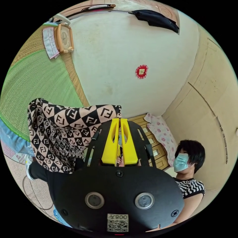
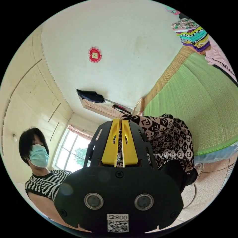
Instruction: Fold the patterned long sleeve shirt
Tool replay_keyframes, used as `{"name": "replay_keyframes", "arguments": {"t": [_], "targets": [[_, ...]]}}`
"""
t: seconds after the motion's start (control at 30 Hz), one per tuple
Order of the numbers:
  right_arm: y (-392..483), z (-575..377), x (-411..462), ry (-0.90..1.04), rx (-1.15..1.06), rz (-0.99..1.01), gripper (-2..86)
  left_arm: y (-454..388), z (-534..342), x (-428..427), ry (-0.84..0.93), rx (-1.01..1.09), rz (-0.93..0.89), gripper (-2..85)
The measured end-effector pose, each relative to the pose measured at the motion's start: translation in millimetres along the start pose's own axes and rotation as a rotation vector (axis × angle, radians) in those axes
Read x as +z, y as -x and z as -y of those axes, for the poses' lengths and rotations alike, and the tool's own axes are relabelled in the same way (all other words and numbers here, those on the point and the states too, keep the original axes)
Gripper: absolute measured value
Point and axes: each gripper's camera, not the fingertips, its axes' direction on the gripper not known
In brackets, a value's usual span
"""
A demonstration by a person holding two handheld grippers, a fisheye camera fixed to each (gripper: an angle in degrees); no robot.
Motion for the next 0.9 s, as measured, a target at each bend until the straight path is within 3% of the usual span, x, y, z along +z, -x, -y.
{"name": "replay_keyframes", "arguments": {"t": [0.47,0.9], "targets": [[246.3,-10.2,-16.0,-0.208,-0.335,0.093,0.6,-114.0,-45.0,-0.6,-0.002,0.257,-0.187,0.6],[415.5,-66.9,-36.4,-0.338,-0.621,0.152,0.5,-213.8,-93.0,-2.6,0.041,0.491,-0.305,0.5]]}}
